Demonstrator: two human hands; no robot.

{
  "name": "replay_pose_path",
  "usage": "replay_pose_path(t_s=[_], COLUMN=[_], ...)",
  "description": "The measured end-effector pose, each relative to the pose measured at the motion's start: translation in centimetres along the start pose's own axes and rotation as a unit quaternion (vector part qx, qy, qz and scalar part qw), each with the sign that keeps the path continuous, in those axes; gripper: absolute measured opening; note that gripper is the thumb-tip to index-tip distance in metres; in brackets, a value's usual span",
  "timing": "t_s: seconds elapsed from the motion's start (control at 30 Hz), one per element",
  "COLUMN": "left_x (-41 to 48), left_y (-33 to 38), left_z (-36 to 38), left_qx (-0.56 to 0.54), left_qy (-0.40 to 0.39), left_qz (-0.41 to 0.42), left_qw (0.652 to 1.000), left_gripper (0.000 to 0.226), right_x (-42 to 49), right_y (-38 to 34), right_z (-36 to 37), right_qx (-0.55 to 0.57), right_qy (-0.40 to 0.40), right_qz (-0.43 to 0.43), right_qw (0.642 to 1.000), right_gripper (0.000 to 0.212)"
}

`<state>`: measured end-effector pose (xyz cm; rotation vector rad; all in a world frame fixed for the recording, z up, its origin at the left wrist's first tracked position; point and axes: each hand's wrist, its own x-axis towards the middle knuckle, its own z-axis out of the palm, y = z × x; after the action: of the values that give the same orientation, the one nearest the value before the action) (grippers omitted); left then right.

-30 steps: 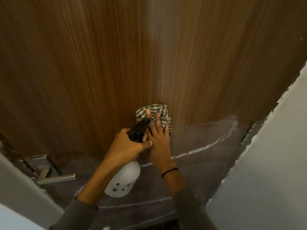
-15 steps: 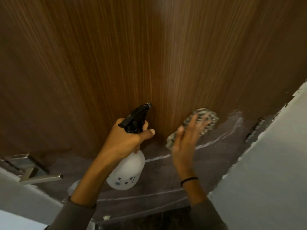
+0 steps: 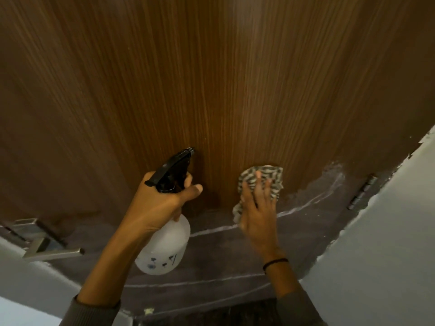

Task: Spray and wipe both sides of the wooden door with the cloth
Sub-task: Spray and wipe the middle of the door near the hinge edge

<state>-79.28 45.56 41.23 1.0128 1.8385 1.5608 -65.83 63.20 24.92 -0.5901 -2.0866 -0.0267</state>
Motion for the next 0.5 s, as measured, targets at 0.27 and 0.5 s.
replay_pose_path(t_s=[0.27, 0.5], left_x=[-1.8, -1.0], left_y=[-0.1, 1.8], left_z=[-1.3, -0.8], left_qx=[-0.016, -0.024], left_qy=[0.032, -0.005], left_qz=[0.006, 0.027], left_qw=[0.999, 0.999], left_gripper=[0.022, 0.021], right_x=[4.0, 12.3], right_y=[-8.6, -7.2], right_z=[0.5, -4.7], right_qx=[0.079, 0.014], right_qy=[-0.017, 0.063], right_qz=[-0.023, -0.013], right_qw=[0.996, 0.998], right_gripper=[0.070, 0.057])
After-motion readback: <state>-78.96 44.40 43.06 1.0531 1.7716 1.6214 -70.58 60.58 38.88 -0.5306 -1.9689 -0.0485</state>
